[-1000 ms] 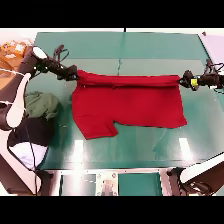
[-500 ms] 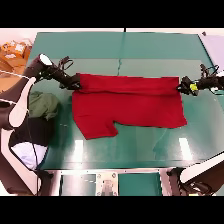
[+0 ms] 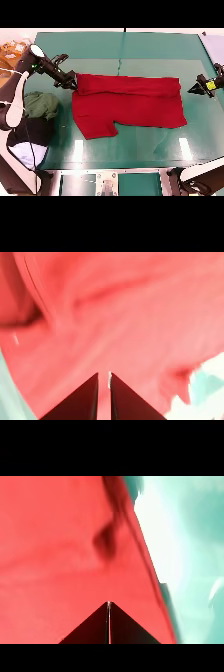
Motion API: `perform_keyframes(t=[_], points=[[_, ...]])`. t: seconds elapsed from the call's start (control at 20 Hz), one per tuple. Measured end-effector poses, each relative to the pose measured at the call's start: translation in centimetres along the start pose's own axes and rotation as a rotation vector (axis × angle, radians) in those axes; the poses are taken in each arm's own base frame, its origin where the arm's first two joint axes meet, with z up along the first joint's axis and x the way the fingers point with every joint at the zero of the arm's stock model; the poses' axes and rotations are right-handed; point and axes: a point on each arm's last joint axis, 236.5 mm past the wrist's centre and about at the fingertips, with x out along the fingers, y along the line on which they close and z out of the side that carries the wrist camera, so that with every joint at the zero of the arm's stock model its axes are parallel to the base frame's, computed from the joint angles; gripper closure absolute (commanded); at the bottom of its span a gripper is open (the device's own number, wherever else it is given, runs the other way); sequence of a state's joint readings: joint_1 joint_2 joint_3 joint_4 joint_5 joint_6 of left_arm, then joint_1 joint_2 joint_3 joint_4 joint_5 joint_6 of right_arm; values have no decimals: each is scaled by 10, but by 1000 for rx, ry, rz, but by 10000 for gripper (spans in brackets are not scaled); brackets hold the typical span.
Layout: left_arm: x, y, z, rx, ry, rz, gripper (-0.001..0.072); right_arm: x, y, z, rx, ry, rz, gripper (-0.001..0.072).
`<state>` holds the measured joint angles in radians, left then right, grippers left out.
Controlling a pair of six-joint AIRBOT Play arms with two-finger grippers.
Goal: Fold the shirts.
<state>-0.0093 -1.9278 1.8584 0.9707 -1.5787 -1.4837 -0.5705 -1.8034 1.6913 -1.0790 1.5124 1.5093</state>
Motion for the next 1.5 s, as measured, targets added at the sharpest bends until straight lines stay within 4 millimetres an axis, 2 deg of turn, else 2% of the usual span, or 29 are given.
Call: perform_keyframes(t=[0.2,0.35,0.4,0.45,0.5,0.55,0.6,0.75,0.9,1.05,1.3,1.35,1.4,1.45,1.5], points=[[-13,-11,-36,22,67,47,679,-21,-5,-46,45,-32,-9,701],[-19,-18,-73,13,53,79,679,-31,-24,-94,125,-88,-18,698],[-19,-17,-88,5,29,91,679,-29,-31,-113,164,-103,-20,668],[-20,-17,-103,-2,3,97,678,-24,-37,-131,202,-118,-22,514],[-17,-17,-119,-11,-24,102,601,-18,-43,-145,232,-126,-23,312],[-14,-15,-135,-23,-46,108,263,-9,-48,-160,261,-122,-24,239],[-11,-12,-153,-40,-68,111,54,1,-52,-175,289,-113,-24,240],[14,4,-191,-111,-116,108,54,27,-61,-205,355,-82,-18,240],[48,12,-212,-194,-151,39,55,47,-65,-219,404,-79,-1,240],[76,6,-215,-240,-225,-57,55,59,-63,-216,426,-111,17,240],[107,-12,-204,-285,-326,-128,57,77,-51,-203,459,-136,69,240],[112,-14,-203,-300,-326,-133,248,81,-49,-199,469,-143,78,240],[119,-13,-204,-306,-322,-124,539,84,-47,-196,481,-148,87,243],[123,-9,-206,-307,-317,-110,677,87,-46,-193,492,-154,94,246],[126,-9,-205,-303,-314,-109,679,89,-45,-190,505,-161,104,246]])
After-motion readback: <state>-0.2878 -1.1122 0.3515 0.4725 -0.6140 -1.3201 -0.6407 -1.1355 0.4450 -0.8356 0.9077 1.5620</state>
